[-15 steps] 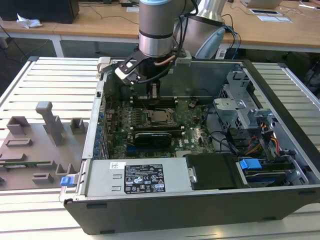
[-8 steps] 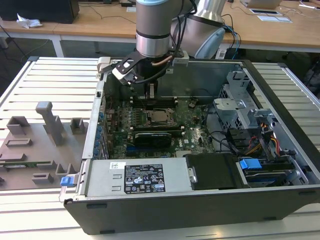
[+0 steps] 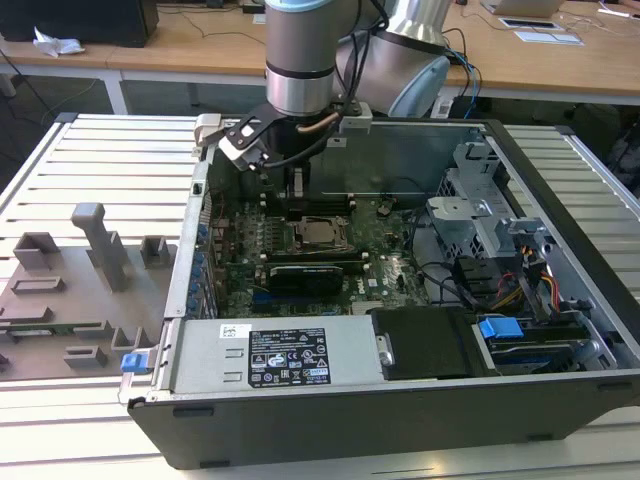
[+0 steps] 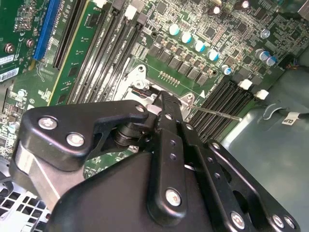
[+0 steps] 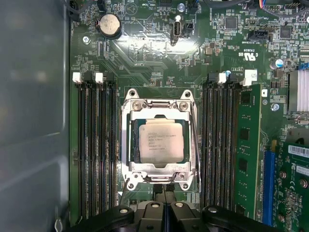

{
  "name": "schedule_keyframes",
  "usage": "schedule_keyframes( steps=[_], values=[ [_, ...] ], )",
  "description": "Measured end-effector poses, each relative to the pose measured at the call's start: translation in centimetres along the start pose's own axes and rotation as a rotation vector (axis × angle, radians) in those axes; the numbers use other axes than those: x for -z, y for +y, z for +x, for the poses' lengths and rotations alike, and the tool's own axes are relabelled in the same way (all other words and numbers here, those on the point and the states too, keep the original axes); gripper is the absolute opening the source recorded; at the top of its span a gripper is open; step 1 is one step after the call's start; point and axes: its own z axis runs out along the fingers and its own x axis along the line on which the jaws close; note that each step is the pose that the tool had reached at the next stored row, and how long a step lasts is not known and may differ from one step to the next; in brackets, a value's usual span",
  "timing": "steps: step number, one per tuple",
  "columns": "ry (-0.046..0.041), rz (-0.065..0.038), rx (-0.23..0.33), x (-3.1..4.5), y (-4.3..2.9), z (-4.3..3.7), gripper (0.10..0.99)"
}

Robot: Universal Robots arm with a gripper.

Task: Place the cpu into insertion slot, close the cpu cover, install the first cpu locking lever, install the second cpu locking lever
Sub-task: 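Close the cpu cover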

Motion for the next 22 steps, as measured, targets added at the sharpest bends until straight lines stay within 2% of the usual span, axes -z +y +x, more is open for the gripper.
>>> schedule_keyframes(
  steps=[4, 6, 11, 17, 22],
  values=[
    [0.0, 0.0, 0.0, -0.28, -0.22, 0.01, 0.106],
    [0.0, 0.0, 0.0, -0.68, -0.23, 0.03, 0.106],
    [0.0, 0.0, 0.0, -1.35, 0.34, 0.04, 0.106],
    [0.0, 0.0, 0.0, -2.3, 0.39, 0.08, 0.106],
    [0.0, 0.0, 0.0, -2.64, 0.4, 0.09, 0.106]
  ],
)
